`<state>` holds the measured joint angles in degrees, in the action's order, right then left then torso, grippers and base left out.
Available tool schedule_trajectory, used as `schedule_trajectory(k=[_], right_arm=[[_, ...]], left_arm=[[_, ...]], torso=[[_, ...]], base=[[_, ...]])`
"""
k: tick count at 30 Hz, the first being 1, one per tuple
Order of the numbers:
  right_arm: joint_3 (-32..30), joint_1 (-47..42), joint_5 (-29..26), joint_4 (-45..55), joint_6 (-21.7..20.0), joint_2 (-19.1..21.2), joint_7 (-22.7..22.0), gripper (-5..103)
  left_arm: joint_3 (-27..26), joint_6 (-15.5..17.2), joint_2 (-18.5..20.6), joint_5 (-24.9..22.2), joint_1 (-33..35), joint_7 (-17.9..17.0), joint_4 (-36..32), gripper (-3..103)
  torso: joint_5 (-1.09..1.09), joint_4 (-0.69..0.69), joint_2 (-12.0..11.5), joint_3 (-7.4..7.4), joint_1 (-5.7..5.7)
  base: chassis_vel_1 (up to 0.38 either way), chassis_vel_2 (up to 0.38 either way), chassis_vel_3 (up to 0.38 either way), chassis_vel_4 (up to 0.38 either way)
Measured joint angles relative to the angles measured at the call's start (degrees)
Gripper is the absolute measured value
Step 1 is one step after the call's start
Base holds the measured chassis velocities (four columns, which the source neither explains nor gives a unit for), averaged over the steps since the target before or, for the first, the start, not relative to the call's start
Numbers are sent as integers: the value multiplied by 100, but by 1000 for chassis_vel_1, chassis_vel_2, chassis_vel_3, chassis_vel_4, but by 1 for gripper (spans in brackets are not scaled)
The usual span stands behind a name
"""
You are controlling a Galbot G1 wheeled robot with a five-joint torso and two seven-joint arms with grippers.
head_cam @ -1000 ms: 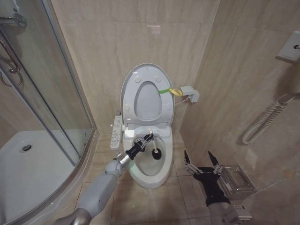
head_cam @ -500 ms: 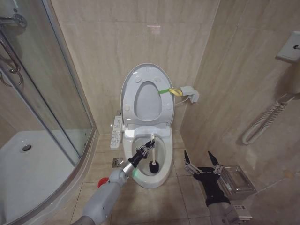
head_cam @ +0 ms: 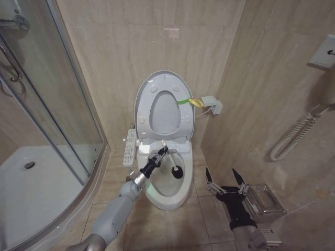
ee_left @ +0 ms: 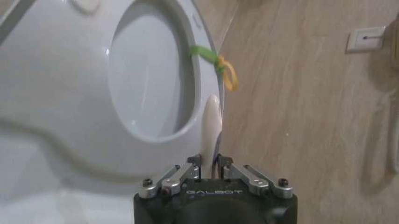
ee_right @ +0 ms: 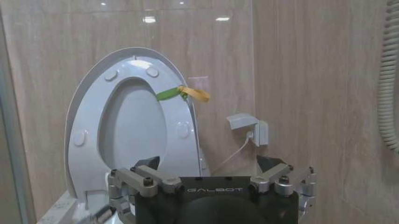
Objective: Open the toilet lid, clean the toilet bowl with a toilet brush, close the toilet lid, and flush.
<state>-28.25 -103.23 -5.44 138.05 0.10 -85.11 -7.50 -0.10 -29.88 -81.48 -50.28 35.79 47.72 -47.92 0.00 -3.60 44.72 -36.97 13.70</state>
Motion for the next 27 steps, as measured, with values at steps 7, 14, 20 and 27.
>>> schedule_trajectory(k=[7, 14, 20, 27], right_arm=[[0, 0, 0, 0, 0, 0, 0, 100], [0, 0, 0, 0, 0, 0, 0, 100], [0, 0, 0, 0, 0, 0, 0, 100], [0, 0, 0, 0, 0, 0, 0, 100]], left_arm=[[-188, -63, 6, 141, 302, 146, 178, 16], [-308, -33, 569, 95, 440, 128, -364, 16], [-340, -89, 803, 545, 625, -2, -1217, 16], [-398, -316, 878, 959, 753, -6, -1449, 16]], torso=[[-1, -1, 0, 1, -1], [0, 0, -1, 0, 0], [-1, -2, -1, 0, 0], [-1, -1, -1, 0, 0]], base=[[0, 0, 0, 0], [0, 0, 0, 0], [0, 0, 0, 0], [0, 0, 0, 0]])
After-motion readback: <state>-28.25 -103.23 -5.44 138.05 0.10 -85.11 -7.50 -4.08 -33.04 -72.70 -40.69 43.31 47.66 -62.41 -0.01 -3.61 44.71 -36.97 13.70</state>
